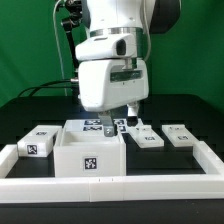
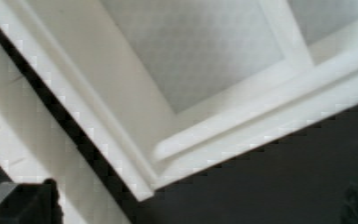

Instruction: Assemble cabinet

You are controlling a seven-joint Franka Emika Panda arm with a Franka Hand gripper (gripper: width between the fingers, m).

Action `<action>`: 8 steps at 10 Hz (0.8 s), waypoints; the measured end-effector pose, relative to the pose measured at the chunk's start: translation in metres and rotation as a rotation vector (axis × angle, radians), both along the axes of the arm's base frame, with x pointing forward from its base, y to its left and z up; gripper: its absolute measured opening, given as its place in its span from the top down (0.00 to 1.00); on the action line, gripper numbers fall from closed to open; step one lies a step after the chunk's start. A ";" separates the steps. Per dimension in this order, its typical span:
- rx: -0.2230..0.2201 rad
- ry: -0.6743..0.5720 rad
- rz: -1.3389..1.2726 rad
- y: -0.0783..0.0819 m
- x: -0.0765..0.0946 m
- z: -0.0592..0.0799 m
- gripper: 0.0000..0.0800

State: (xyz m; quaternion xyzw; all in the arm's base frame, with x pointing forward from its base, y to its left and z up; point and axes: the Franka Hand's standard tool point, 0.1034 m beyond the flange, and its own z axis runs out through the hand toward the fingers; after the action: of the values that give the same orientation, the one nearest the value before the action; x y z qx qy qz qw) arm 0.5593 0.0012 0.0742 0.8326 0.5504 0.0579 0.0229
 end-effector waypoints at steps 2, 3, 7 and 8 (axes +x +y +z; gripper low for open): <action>-0.053 0.092 0.073 0.011 -0.011 -0.004 0.00; -0.050 0.085 0.071 0.010 -0.010 -0.004 0.00; -0.050 0.086 0.074 0.009 -0.011 -0.004 0.00; -0.061 0.086 0.178 0.003 -0.017 -0.004 0.00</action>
Offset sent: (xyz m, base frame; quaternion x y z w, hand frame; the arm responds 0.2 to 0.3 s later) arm 0.0000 0.0000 0.0000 0.0000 0.0000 0.0000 1.0000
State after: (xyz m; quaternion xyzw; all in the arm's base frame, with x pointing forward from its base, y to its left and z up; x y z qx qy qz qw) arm 0.5424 0.0043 0.0705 0.7810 0.6242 0.0069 0.0192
